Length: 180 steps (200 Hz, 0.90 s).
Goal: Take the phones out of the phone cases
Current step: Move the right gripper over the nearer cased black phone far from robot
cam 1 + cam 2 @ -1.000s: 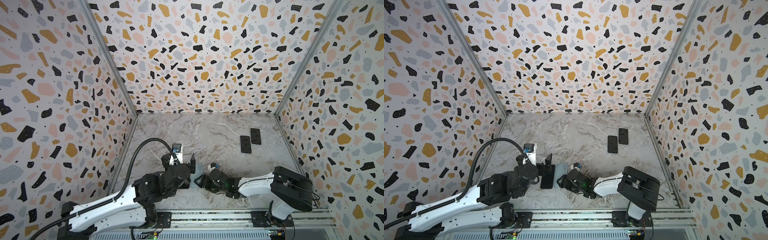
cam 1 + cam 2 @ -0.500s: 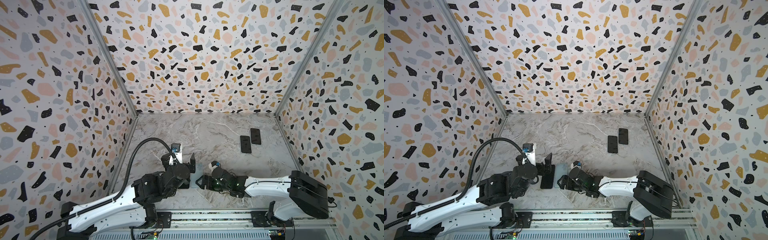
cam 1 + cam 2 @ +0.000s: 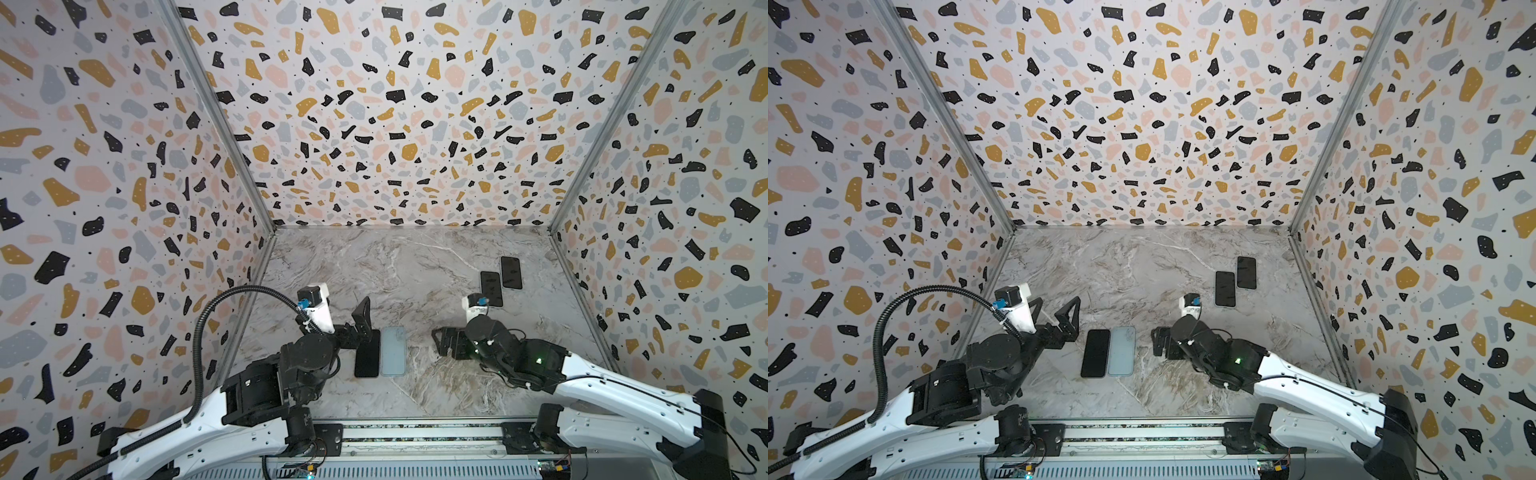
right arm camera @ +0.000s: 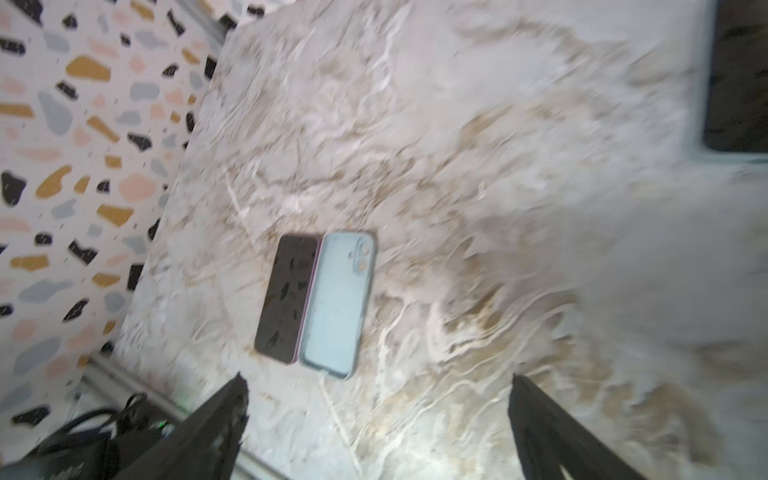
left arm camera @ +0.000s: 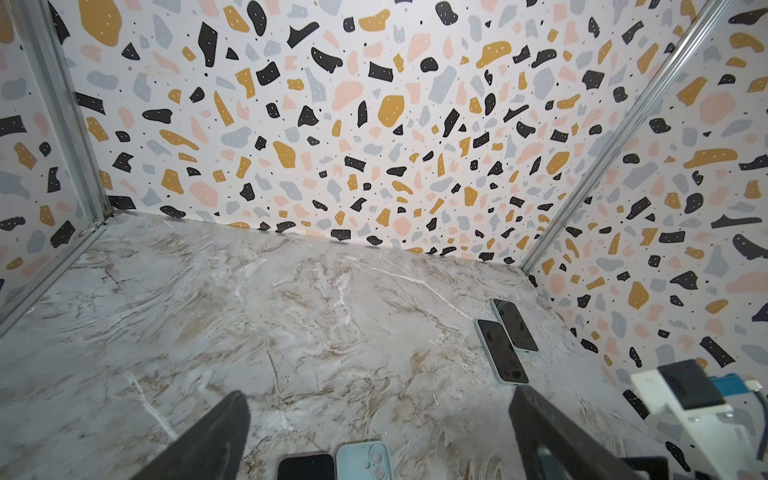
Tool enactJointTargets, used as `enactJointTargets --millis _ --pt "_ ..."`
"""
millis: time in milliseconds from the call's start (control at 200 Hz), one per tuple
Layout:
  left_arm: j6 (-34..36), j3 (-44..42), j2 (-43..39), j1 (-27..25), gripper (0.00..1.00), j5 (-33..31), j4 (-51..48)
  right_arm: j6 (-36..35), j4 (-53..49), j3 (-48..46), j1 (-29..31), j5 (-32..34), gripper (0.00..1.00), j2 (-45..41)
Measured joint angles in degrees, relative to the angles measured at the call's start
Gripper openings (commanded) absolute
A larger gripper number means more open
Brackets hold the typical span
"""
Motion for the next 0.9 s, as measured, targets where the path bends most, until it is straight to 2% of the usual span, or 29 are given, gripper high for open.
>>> enactJointTargets --millis 185,375,641,901 --pt "1.3 -1.8 0.1 0.0 1.00 0.6 0.2 -10.0 -6.3 3.7 -15.6 -1.3 0.99 -1.0" --pt "2.4 -2.8 1.4 0.0 0.99 1.9 0.8 -22.3 -6.6 8.2 -28.9 -6.8 1.00 7.5" --pt "3.9 -3.5 3.8 0.0 1.00 3.8 1.2 -34.5 -4.0 13.1 -38.7 -12.0 0.99 23.5" --pt "4.1 -4.4 2.6 0.0 0.99 4.4 1.0 -39.9 -0.1 16.5 -43.9 -15.9 0.97 36.6"
